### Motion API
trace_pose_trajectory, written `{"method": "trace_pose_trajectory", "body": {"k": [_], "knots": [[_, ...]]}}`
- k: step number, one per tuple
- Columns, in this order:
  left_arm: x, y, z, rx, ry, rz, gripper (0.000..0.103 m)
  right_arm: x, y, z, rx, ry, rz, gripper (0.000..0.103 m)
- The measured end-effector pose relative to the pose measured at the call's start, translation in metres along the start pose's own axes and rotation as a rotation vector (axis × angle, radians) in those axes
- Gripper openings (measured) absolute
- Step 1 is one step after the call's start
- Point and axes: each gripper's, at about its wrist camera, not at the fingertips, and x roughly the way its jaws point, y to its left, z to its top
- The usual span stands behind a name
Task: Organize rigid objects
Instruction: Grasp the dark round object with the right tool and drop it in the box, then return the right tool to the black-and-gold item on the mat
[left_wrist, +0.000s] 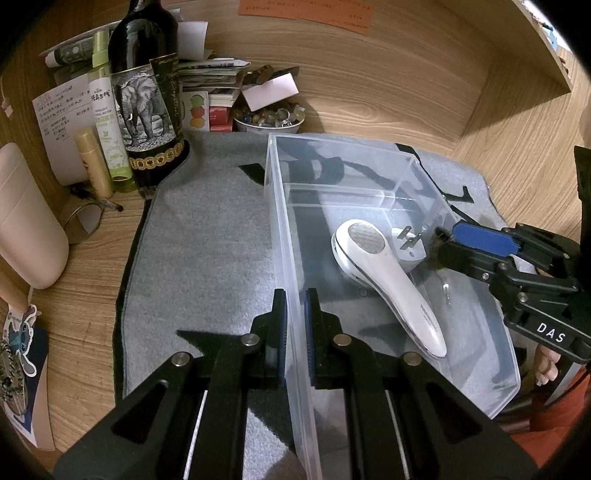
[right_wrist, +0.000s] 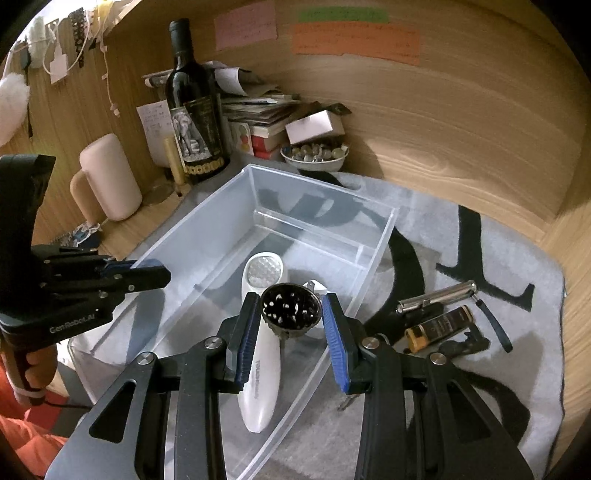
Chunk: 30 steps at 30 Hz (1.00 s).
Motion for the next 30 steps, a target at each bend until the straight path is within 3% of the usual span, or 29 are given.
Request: {"method": "trace_pose_trajectory", "body": {"k": [3,11,18,25,30], "knots": [[0.0,0.0,0.0,-0.001,0.0,0.0,0.01,-0.001,-0.001,0.001,-0.007,0.005,0.002,0.033],[0.0,0.0,0.0,0.0,0.0,0.0,0.01,-0.015,-0.008,0.003,0.027,-0.035,0.002,0.05],[0.0,0.0,-0.001,-0.004,0.001,-0.002,0.01,-0.034,-0.037,0.001,0.11,-0.079,-0.075,0.058],[0.0,0.0,-0.001,-0.005,0.003,-0.001,0.01,-0.029,-0.086,-0.022,0.232,-0.009,-0.204,0.059],[0.001,-0.001,0.0,-0.007,0.006,0.001,0.01,-0.015,-0.116,-0.035,0.308,0.054,-0.241,0.059]]}}
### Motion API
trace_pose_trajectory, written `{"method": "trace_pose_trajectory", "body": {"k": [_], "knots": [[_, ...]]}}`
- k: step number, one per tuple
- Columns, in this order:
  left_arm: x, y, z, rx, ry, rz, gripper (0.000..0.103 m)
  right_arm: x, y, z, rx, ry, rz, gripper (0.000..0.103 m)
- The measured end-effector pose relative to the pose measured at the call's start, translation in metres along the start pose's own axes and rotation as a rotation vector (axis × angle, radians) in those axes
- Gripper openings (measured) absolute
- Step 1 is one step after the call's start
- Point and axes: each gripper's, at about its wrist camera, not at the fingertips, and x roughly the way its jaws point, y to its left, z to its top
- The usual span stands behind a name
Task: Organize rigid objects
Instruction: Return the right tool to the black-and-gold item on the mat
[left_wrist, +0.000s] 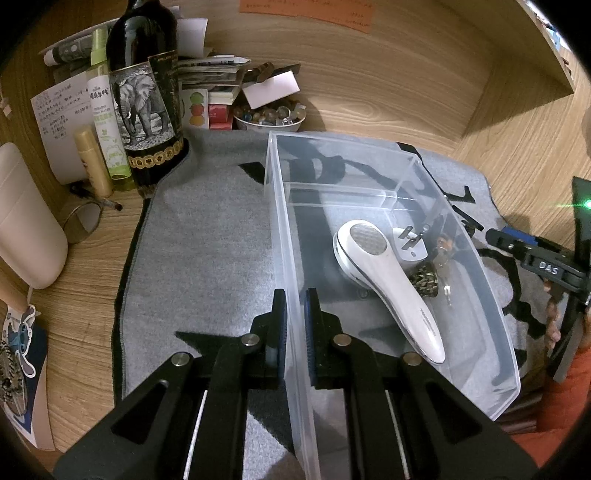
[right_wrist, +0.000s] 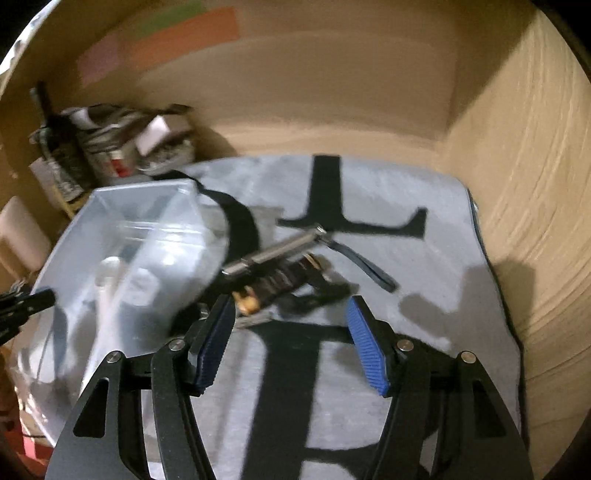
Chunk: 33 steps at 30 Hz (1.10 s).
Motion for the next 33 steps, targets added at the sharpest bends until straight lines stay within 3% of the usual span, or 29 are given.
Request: {"method": "trace_pose_trajectory", "body": {"k": [9,12,16,22,23,24,33], "knots": [[0.0,0.001,0.001,0.001,-0.001,0.004,0.01,0.035,-0.014,-0.002,0.004,0.099,0.015,0.06],[0.0,0.001,0.001,0.001,-0.001,0.006,0.01,0.041,-0.016,0.001,0.002,0.104,0.008,0.069],[0.0,0.001,0.002,-0.001,-0.002,0.006,0.01,0.051,-0.015,0.005,-0.034,0.112,-0.015,0.069],[0.0,0.001,0.002,-0.002,-0.002,0.006,0.01,0.057,-0.019,0.011,-0.038,0.098,-0.009,0.067],[0.0,0.001,0.002,-0.002,-0.002,0.006,0.01,0.057,-0.019,0.011,-0.04,0.095,-0.005,0.059],[0.0,0.002,0.002,-0.002,-0.002,0.007,0.01,0.056,-0.018,0.011,-0.044,0.094,0.002,0.058],[0.0,0.002,0.003,-0.001,-0.003,0.008,0.01,0.033,-0.007,0.011,-0.067,0.03,0.002,0.057]]}}
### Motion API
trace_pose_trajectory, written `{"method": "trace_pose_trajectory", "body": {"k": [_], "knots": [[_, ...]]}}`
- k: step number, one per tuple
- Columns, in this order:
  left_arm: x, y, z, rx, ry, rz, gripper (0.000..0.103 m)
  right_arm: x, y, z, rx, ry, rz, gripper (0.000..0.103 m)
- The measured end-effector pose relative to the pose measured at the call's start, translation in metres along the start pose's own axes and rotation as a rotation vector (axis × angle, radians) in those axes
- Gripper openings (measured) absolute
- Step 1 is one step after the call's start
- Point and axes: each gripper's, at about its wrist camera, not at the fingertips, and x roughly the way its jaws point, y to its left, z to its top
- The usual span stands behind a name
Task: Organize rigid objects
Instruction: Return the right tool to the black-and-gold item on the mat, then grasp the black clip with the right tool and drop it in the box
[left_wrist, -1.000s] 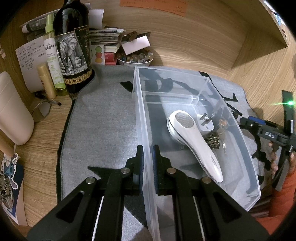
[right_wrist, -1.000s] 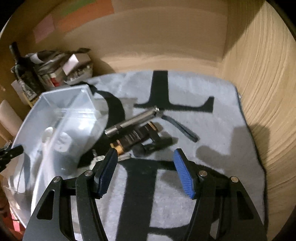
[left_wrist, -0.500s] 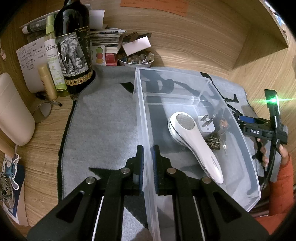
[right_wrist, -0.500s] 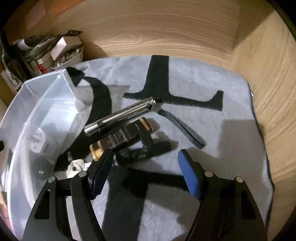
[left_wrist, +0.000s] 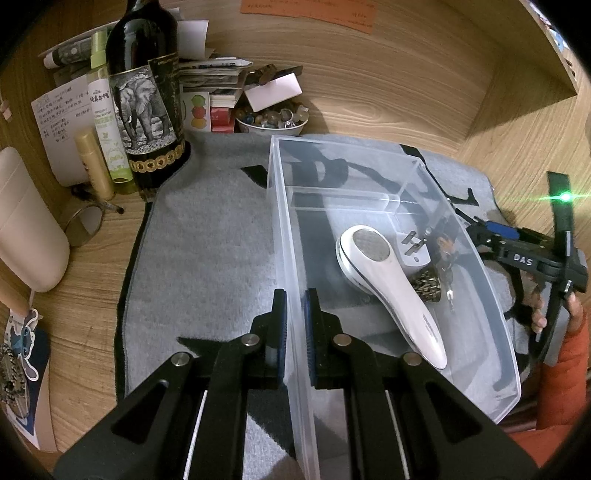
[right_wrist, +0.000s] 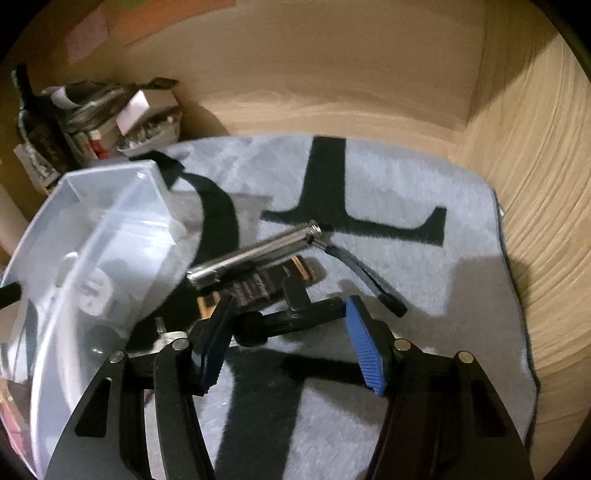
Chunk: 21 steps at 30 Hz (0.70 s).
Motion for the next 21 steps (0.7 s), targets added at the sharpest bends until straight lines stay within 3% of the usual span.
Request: {"method": "trace_pose_trajectory", "body": {"k": [12,21], "knots": [[-0.001,0.001,0.002,-0.015,-0.008,-0.006,0.009,-0.058,0.044,0.012,-0.096,-0.168,0.06,0.057],[-0.004,-0.001,0.0,-0.013,-0.021,-0.006,0.008,-0.074,0.081,0.016,-0.166,-0.23,0.15,0.057]]}}
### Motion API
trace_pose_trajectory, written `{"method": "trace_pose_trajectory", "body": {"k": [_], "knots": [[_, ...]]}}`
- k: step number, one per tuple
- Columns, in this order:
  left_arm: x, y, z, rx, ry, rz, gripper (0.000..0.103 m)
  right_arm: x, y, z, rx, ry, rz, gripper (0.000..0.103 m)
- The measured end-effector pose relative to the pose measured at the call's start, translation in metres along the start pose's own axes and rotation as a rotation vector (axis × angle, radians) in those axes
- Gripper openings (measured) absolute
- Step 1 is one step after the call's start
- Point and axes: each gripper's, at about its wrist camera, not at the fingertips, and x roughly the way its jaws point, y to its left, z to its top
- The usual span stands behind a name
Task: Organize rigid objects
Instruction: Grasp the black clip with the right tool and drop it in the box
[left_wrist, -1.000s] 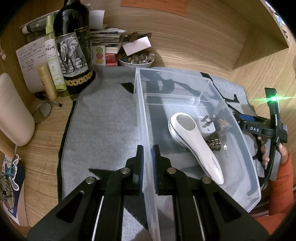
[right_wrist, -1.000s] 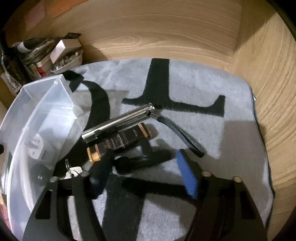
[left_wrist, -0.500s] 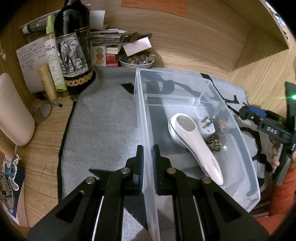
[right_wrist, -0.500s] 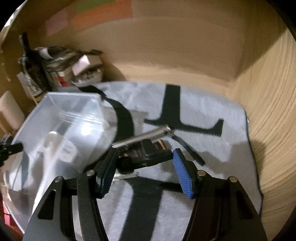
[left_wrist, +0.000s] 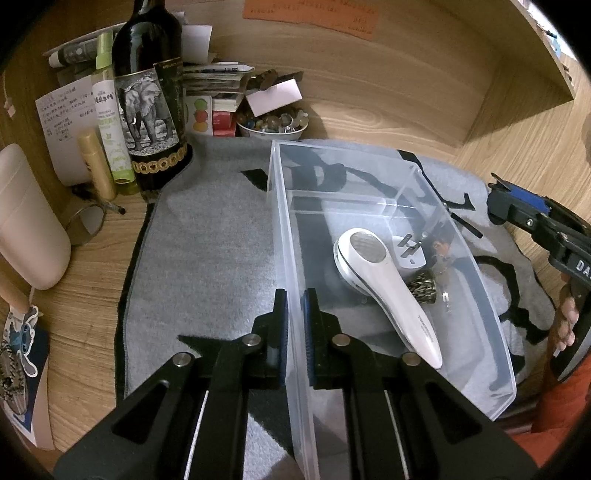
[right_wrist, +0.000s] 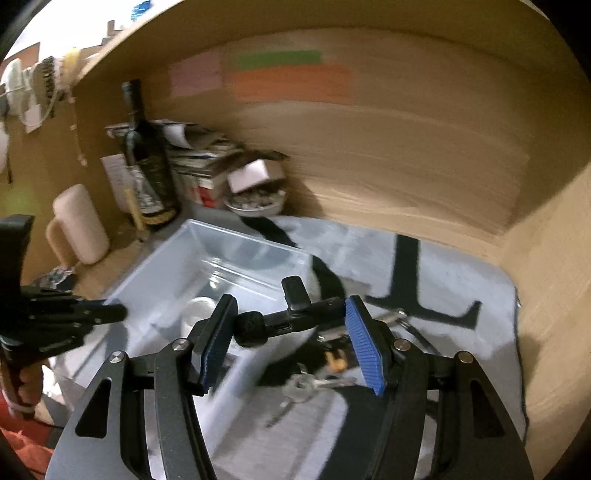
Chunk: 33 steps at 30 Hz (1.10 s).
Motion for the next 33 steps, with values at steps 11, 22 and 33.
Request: {"method": "trace_pose_trajectory", "body": {"k": [11,22,33], "knots": [[0.0,0.0,-0.001,-0.002,-0.003,-0.003,0.008,0.019,0.043,-0.004,-0.078,0.055,0.107,0.057],[0.0,-0.002,-0.002,-0.001,-0.001,-0.003,0.008,0.04,0.057,-0.018,-0.13,0.136,0.101,0.057],[0.0,-0.002,-0.002,-0.001,0.0,-0.002,0.008,0.026,0.046,-0.011,-0.103,0.093,0.078,0.065]]}}
